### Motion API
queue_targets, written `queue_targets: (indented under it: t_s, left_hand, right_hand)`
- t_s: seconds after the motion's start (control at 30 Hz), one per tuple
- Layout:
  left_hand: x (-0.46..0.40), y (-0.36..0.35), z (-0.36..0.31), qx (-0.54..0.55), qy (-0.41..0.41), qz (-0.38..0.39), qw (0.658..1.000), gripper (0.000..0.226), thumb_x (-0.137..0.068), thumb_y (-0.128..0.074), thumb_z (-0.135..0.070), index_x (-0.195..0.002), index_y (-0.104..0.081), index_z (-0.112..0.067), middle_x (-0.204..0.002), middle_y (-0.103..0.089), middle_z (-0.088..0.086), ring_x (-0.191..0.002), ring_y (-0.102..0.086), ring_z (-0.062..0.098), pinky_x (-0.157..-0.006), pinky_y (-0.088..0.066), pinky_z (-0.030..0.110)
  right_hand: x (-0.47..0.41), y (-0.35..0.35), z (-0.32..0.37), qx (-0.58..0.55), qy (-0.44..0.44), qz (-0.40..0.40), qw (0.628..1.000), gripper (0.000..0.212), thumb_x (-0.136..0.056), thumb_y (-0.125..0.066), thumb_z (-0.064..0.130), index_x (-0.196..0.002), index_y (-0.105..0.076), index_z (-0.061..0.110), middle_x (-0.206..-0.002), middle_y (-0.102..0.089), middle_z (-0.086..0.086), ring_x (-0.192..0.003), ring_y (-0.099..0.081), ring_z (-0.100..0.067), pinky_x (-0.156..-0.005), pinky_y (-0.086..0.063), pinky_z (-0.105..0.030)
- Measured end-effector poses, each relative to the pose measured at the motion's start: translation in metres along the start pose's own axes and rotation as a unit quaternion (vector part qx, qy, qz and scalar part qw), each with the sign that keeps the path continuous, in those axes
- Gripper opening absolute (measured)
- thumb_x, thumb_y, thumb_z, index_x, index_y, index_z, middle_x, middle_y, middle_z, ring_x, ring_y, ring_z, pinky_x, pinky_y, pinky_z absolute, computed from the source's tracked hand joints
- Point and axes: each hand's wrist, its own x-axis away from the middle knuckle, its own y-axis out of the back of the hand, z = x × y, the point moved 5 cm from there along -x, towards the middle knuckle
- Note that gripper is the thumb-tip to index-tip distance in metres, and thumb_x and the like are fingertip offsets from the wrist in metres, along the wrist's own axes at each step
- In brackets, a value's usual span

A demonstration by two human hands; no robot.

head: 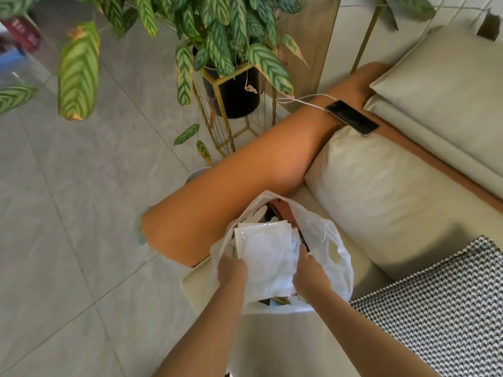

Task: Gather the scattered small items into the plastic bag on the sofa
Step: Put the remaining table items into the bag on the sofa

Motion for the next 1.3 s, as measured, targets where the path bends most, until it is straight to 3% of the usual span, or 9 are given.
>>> queue_targets:
  t_s: [0.17, 0.3, 0.5, 0.63, 0.8, 0.93, 1.0, 1.13, 1.3]
  left_hand:
    - [0.014, 0.019, -0.023, -0.020, -0.021, -0.023, 0.999, 0.023, -0.099, -0.040, -0.032, -0.114, -0.054, -0.021, -0.110, -0.061, 0.006, -0.093, -0.055, 0.021, -0.088, -0.045, 0.032]
    - [0.045, 0.012, -0.019, 0.044, 0.035, 0.107, 0.993, 0.040, -0.097, -0.046, -0.011, -0.137, -0.040, -0.014, -0.126, -0.055, 0.013, -0.111, -0.058, 0.027, -0.097, -0.050, 0.039]
    - [0.093, 0.029, -0.002, -0.006, -0.003, 0.179, 0.984, 0.040, -0.094, -0.052, -0.013, -0.133, -0.043, -0.013, -0.129, -0.056, 0.015, -0.112, -0.060, 0.027, -0.098, -0.048, 0.036]
    - [0.112, 0.062, 0.030, -0.046, -0.042, 0.200, 0.978, 0.034, -0.092, -0.053, -0.013, -0.126, -0.051, -0.011, -0.119, -0.060, 0.012, -0.097, -0.061, 0.022, -0.077, -0.049, 0.024]
    - [0.122, 0.121, 0.090, -0.088, -0.078, 0.158, 0.981, 0.013, -0.090, -0.050, -0.015, -0.085, -0.054, -0.026, -0.097, -0.058, 0.002, -0.083, -0.056, 0.016, -0.068, -0.042, 0.022]
    - [0.132, 0.177, 0.157, -0.055, -0.074, 0.114, 0.989, 0.023, -0.092, -0.055, -0.018, -0.115, -0.058, -0.014, -0.107, -0.059, 0.010, -0.074, -0.059, 0.014, -0.052, -0.045, 0.012]
    - [0.141, 0.208, 0.196, -0.032, -0.073, 0.086, 0.993, 0.033, -0.092, -0.057, -0.016, -0.123, -0.055, -0.007, -0.116, -0.060, 0.014, -0.086, -0.061, 0.020, -0.062, -0.049, 0.021]
    - [0.172, 0.270, 0.282, 0.033, -0.059, 0.002, 0.998, 0.030, -0.089, -0.061, -0.007, -0.117, -0.058, 0.002, -0.116, -0.062, 0.025, -0.098, -0.063, 0.033, -0.070, -0.049, 0.027]
    - [0.220, 0.331, 0.397, 0.044, -0.028, -0.058, 0.997, 0.030, -0.089, -0.059, -0.022, -0.116, -0.063, -0.010, -0.119, -0.064, 0.009, -0.112, -0.061, 0.025, -0.088, -0.046, 0.025]
  right_hand:
    - [0.009, 0.003, 0.013, 0.041, 0.045, 0.019, 0.998, 0.065, -0.093, -0.045, 0.011, -0.149, -0.012, 0.022, -0.138, -0.042, -0.009, -0.114, -0.054, -0.025, -0.094, -0.050, -0.039]
    - [0.017, 0.001, 0.023, 0.057, 0.070, 0.051, 0.995, 0.056, -0.095, -0.041, 0.014, -0.147, -0.020, 0.018, -0.134, -0.048, -0.008, -0.115, -0.054, -0.025, -0.097, -0.049, -0.038]
    - [0.043, 0.002, 0.036, 0.073, 0.085, 0.062, 0.992, 0.044, -0.094, -0.042, 0.017, -0.138, -0.035, 0.017, -0.124, -0.057, -0.006, -0.108, -0.057, -0.022, -0.083, -0.043, -0.026]
    - [0.073, -0.009, 0.051, 0.060, 0.103, 0.082, 0.989, 0.037, -0.096, -0.043, 0.021, -0.132, -0.043, 0.019, -0.128, -0.055, -0.005, -0.112, -0.054, -0.022, -0.099, -0.045, -0.031]
    - [0.128, -0.038, 0.077, 0.090, 0.158, 0.106, 0.978, 0.032, -0.095, -0.044, 0.022, -0.125, -0.051, 0.017, -0.128, -0.055, -0.005, -0.113, -0.054, -0.023, -0.096, -0.044, -0.030]
    - [0.183, -0.077, 0.101, 0.169, 0.238, 0.104, 0.951, 0.029, -0.095, -0.042, 0.019, -0.118, -0.055, 0.010, -0.123, -0.058, -0.012, -0.113, -0.056, -0.025, -0.092, -0.042, -0.030]
    - [0.219, -0.103, 0.114, 0.199, 0.296, 0.105, 0.928, 0.027, -0.096, -0.041, 0.015, -0.115, -0.059, 0.010, -0.122, -0.059, -0.008, -0.112, -0.053, -0.017, -0.087, -0.035, -0.022]
    - [0.292, -0.167, 0.130, 0.204, 0.358, 0.134, 0.901, 0.020, -0.090, -0.047, 0.010, -0.073, -0.055, 0.016, -0.085, -0.059, -0.009, -0.099, -0.060, -0.023, -0.071, -0.035, -0.025]
    - [0.395, -0.252, 0.139, 0.238, 0.450, 0.180, 0.842, 0.023, -0.091, -0.051, 0.019, -0.104, -0.065, 0.006, -0.110, -0.067, -0.014, -0.105, -0.061, -0.027, -0.086, -0.043, -0.031]
